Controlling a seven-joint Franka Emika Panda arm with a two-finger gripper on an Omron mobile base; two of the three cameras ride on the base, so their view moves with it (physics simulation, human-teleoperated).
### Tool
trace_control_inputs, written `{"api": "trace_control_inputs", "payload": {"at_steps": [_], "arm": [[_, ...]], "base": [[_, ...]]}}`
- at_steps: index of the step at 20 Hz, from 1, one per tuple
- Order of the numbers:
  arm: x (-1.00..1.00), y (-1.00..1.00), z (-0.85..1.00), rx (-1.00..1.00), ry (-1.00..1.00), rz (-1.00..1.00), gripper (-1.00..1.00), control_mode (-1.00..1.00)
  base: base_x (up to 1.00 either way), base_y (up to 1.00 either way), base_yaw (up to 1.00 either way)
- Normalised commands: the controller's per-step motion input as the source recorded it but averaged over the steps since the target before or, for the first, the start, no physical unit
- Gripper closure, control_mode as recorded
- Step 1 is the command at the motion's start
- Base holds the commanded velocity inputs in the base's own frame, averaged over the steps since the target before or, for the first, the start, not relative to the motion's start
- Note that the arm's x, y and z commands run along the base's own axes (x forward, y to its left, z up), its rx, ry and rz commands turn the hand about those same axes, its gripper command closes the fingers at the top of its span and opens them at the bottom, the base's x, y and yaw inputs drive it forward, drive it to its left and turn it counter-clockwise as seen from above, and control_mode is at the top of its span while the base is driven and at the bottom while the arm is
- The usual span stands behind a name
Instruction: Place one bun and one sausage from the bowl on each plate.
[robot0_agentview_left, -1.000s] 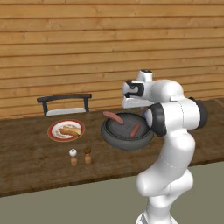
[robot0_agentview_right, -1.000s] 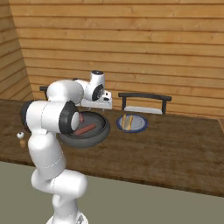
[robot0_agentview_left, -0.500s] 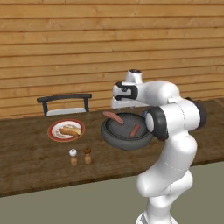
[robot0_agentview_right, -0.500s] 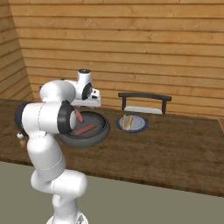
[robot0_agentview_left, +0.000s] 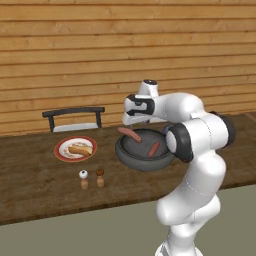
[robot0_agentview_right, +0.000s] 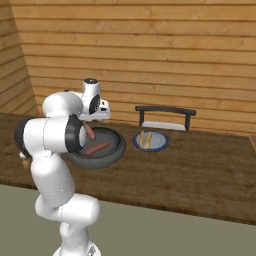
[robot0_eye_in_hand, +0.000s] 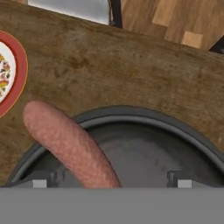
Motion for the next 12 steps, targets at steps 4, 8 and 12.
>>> {"api": "trace_control_inputs", "payload": {"at_steps": [4,8,12], "arm": [[-0.26,0.03,0.0,0.0,-0.05,0.14,-1.0,-1.0],[-0.25,0.27,0.0,0.0,0.0,0.04,-1.0,-1.0],[-0.07,0.26,0.0,0.0,0.0,0.0,-1.0,-1.0]], "base": [[0.0,0.0,0.0],[0.0,0.0,0.0],[0.0,0.0,0.0]]}}
